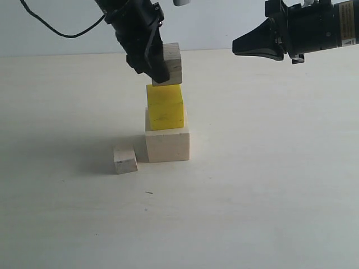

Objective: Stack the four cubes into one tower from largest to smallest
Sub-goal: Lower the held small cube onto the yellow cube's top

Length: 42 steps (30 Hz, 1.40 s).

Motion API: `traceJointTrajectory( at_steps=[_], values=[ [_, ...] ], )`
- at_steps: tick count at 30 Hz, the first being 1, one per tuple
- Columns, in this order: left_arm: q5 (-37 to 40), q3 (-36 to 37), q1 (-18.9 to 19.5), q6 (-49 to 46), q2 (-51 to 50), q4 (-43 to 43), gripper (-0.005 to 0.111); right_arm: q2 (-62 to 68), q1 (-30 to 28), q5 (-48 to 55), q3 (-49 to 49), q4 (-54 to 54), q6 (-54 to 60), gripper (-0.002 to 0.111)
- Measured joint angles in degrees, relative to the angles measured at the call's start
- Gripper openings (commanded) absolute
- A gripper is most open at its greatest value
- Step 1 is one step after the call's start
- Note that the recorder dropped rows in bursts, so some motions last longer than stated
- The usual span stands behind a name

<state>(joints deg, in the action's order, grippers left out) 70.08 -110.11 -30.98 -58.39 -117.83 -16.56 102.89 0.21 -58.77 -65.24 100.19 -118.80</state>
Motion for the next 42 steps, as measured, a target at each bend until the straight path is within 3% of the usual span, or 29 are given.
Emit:
traceJointTrajectory(
  at_steps=[29,42],
  values=[
    [0.00,0.00,0.00,3.16,-1.20,0.54,0.000,0.00,0.00,-0.82,0.00,0.00,-0.01,0.000],
    [0.00,4.43,0.80,1.83,1.99,-1.21,0.000,0.00,0.00,-0.82,0.00,0.00,-0.01,0.000]
  ],
)
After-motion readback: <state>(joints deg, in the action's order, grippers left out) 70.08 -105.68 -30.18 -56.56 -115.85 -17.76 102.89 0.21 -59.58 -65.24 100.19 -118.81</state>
